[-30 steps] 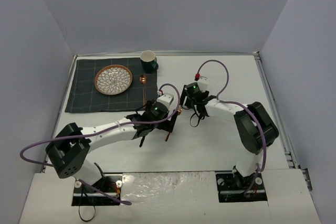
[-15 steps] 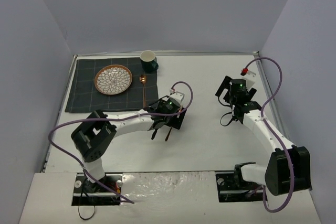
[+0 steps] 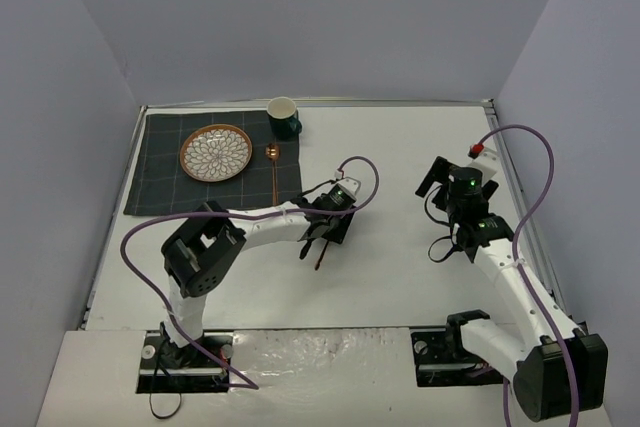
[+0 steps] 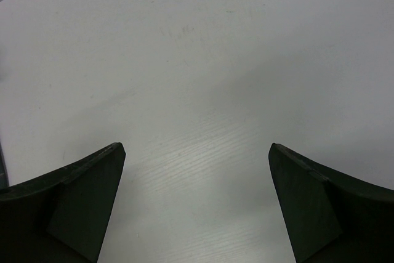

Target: Set the dinner table for one person

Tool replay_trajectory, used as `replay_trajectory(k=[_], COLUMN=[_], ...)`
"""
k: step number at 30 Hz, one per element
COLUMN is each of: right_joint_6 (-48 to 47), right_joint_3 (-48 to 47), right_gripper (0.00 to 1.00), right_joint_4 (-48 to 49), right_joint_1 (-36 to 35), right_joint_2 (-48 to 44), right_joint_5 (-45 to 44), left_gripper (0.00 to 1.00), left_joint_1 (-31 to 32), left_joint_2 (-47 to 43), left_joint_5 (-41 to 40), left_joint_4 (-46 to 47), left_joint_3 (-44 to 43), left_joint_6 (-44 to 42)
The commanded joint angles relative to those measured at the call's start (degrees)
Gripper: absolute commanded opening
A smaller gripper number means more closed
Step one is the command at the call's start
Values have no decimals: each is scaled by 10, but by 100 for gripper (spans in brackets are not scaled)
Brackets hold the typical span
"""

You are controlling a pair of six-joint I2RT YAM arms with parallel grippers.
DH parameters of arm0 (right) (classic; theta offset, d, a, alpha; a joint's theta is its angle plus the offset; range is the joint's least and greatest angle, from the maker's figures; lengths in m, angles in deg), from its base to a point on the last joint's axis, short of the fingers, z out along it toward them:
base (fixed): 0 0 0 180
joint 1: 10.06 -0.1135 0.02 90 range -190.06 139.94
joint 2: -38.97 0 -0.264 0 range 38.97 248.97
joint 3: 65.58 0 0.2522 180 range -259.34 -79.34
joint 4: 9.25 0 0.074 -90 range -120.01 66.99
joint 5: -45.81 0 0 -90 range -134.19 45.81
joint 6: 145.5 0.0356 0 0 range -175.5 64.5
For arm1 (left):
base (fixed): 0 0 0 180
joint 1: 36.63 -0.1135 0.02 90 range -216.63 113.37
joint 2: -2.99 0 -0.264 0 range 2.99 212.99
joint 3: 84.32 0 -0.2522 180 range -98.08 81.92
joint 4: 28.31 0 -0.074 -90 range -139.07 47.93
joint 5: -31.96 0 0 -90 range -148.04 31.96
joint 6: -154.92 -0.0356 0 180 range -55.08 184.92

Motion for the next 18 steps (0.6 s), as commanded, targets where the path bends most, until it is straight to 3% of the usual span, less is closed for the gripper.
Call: replay_trajectory(k=[1,9,18], right_joint_6=[-13,-17,-25], right_joint_3=[3,8,8], right_gripper=[100,100,100], right_joint_4=[13,13,13], right_joint_1=[0,0,0], right_joint_2=[-15,-17,-33], right_joint_5=[-9,-11,5], left_gripper=[33,1,0], left_joint_1=[2,1,-23], left_joint_2=[1,10,-98], left_joint_5=[14,13,-51], left_joint_4=[-21,-43,-114], left_joint_3=[-32,-38,-47], left_joint_6=[0,-1,-26])
